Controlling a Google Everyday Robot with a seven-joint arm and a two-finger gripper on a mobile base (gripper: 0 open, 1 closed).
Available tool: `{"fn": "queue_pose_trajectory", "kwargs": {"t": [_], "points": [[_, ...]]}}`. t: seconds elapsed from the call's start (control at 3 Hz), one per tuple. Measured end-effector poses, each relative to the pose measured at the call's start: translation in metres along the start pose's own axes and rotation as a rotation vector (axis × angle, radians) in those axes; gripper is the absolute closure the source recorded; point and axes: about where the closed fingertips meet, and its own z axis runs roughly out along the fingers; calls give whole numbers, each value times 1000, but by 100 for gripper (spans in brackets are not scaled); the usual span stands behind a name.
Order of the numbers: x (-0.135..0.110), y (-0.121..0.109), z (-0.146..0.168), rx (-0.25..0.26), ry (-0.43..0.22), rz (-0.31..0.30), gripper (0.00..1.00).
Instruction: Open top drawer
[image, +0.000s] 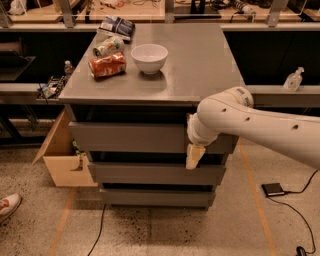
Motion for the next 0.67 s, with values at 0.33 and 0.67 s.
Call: {"fn": "queue_pose_trajectory", "kwargs": {"t": [0.33, 0.67], "points": [[-4, -5, 16, -13, -18, 0, 18], [-6, 5, 31, -58, -36, 3, 41]]}}
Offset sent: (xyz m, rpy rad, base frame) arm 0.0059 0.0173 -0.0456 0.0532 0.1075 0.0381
